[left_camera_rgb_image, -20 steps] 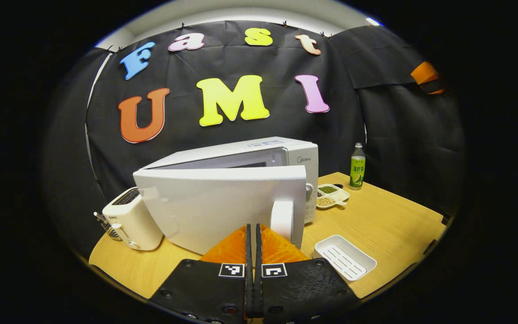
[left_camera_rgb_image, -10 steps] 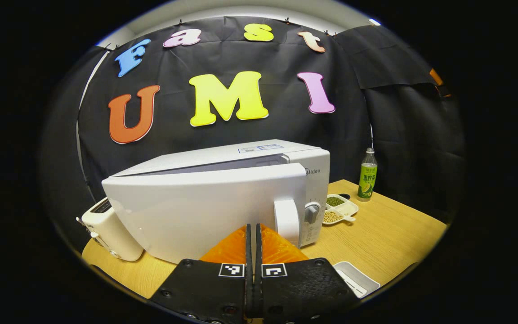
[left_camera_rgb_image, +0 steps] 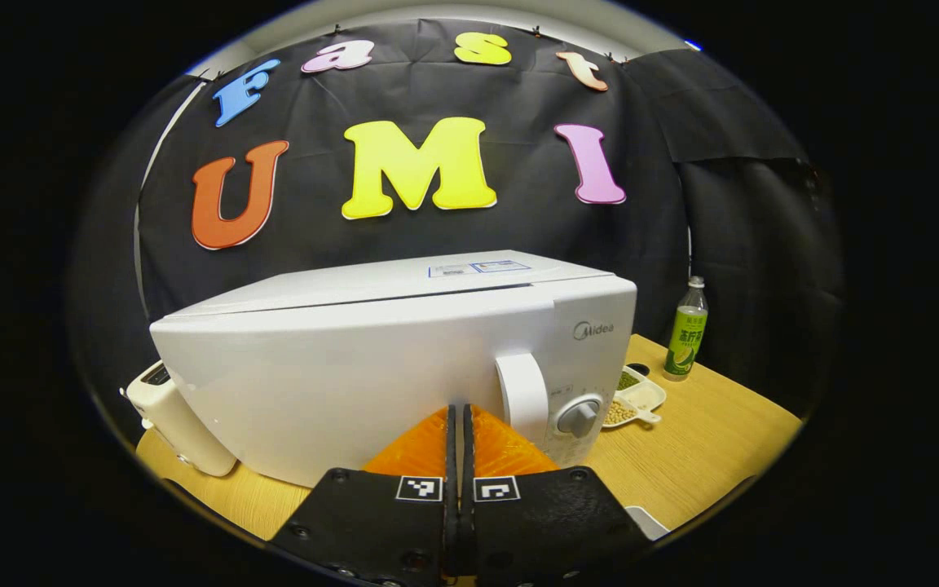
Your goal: Open the microwave oven with the left hand, put the food in, and close the microwave oven.
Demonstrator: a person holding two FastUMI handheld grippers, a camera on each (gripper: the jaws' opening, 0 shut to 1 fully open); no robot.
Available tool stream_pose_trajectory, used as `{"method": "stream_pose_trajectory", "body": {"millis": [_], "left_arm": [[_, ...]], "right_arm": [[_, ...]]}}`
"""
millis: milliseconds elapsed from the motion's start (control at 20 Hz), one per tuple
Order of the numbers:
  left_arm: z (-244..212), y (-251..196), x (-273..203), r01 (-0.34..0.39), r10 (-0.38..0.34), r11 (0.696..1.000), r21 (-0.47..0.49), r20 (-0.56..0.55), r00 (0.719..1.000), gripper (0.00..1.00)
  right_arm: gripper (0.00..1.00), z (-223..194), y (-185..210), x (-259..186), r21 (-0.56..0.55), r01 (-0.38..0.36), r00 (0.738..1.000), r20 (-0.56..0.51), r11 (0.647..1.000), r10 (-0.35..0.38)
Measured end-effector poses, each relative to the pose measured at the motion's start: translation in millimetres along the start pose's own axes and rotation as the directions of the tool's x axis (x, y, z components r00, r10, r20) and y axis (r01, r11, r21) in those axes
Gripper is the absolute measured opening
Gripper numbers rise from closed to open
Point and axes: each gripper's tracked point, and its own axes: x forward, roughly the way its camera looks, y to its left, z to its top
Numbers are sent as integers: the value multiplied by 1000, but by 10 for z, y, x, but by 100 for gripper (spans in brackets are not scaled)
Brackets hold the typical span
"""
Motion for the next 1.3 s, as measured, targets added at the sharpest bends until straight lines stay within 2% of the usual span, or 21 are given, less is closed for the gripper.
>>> {"method": "stream_pose_trajectory", "body": {"millis": [250,300,350,400,450,500,600,650,700,750,800,850,900,950,1000,1050,1100,1250,1300], "left_arm": [[0,-10,45,-1,0,1000,5,5,1000,0],[17,-11,57,-3,3,1000,7,8,1000,0],[32,-9,111,-3,3,1000,11,14,1000,0],[-20,-15,149,-4,4,1000,-3,-25,1000,0],[20,-18,158,-8,8,1000,-7,-4,1000,0],[19,-8,139,-6,7,1000,6,-9,1000,0],[-3,39,89,-22,22,1000,-12,-22,1000,0],[26,64,47,-27,26,999,-28,-18,999,0],[39,85,-10,-34,34,999,-36,-19,999,0],[41,89,-91,-36,36,999,-39,-18,999,0],[44,103,-169,-41,40,999,-36,-16,999,0],[34,122,-243,-46,45,999,-30,-18,999,0],[36,112,-316,-33,32,999,-29,-20,999,0],[39,62,-440,-11,10,999,-35,-27,1000,0],[24,43,-495,1,-2,999,-42,-36,999,32],[9,51,-526,-12,10,999,-39,-37,999,65],[72,79,-612,-18,17,999,-33,-33,999,97],[214,119,-875,-38,37,999,-34,-14,999,96],[288,114,-985,-38,38,998,-46,-4,999,97]], "right_arm": [[92,10,43,38,6,-11,1000,-3,1000,11],[100,13,56,41,7,-13,1000,-2,1000,13],[92,9,70,49,9,-17,1000,-4,1000,17],[92,5,98,49,11,-22,1000,-8,1000,23],[92,11,120,43,8,-27,1000,-6,1000,28],[100,33,135,44,3,-28,1000,0,1000,28],[100,33,188,30,3,-37,999,5,999,37],[92,40,194,26,3,-36,999,9,999,36],[100,45,197,32,3,-34,999,13,999,34],[92,52,211,22,5,-37,999,19,999,37],[100,49,229,10,6,-37,999,23,999,37],[92,48,241,3,3,-38,999,28,999,38],[92,46,253,-9,0,-36,999,35,999,36],[100,51,275,-19,-3,-36,998,41,999,36],[92,43,297,-21,-5,-37,998,48,999,37],[100,34,321,-31,-3,-39,998,52,999,39],[92,16,342,-44,0,-42,998,56,999,42],[92,0,394,-111,3,-39,997,74,999,39],[100,-27,419,-144,6,-40,996,78,999,40]]}}
